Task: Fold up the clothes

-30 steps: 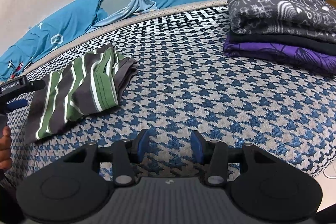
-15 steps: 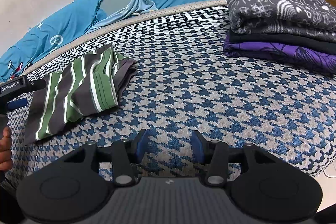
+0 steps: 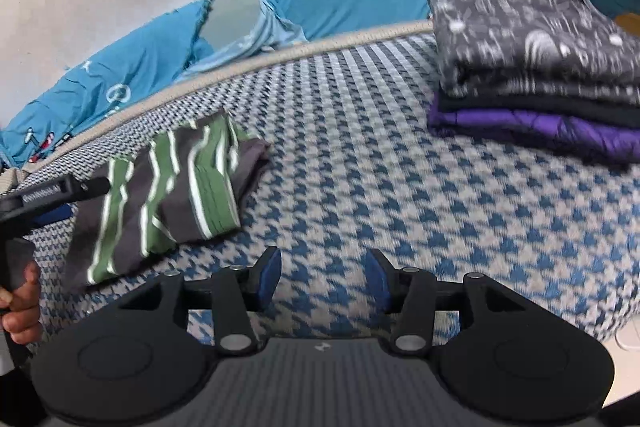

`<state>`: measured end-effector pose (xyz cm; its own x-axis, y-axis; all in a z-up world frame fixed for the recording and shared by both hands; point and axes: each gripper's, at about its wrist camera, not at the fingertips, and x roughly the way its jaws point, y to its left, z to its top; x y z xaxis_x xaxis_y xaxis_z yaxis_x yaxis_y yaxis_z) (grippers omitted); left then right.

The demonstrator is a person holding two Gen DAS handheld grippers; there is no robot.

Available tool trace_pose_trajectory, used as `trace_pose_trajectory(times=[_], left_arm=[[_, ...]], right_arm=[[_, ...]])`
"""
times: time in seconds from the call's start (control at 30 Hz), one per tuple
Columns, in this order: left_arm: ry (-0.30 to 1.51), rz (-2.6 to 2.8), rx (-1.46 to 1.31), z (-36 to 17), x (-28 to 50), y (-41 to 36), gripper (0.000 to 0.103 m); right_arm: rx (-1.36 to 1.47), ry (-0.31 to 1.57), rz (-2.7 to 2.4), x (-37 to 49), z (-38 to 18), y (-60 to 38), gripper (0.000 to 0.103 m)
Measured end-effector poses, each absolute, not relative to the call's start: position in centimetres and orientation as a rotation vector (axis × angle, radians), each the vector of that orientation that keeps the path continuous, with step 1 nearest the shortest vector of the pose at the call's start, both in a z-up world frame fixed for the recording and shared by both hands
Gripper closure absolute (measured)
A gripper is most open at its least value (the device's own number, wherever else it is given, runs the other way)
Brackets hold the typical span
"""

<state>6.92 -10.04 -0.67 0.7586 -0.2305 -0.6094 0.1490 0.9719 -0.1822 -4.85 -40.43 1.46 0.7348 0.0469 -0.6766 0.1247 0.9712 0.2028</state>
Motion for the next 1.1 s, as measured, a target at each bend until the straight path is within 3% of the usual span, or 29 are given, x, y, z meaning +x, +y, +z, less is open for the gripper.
trace_pose_trajectory(times=[0.2, 0.43, 0.97, 1.1], left_arm=[[0.682, -0.225, -0.114, -0.4, 6.4, -10.3, 0.0], [0.677, -0.243, -0.06, -0.4, 5.7, -11.3, 0.0], [0.652, -0.285, 0.026, -0.1, 5.1, -13.4, 0.0], [0.65, -0.3, 0.027, 0.0, 5.1, -13.7, 0.0]], right_arm=[[0.239, 0.698, -0.002, -5.1, 2.7, -39.9, 0.057], [0.261, 0.689, 0.068, -4.7, 1.8, -38.4, 0.072], [0.339, 0.664, 0.111, 1.0, 1.5, -36.2, 0.072], [0.296, 0.662, 0.167, 3.2, 1.7, -35.4, 0.082]])
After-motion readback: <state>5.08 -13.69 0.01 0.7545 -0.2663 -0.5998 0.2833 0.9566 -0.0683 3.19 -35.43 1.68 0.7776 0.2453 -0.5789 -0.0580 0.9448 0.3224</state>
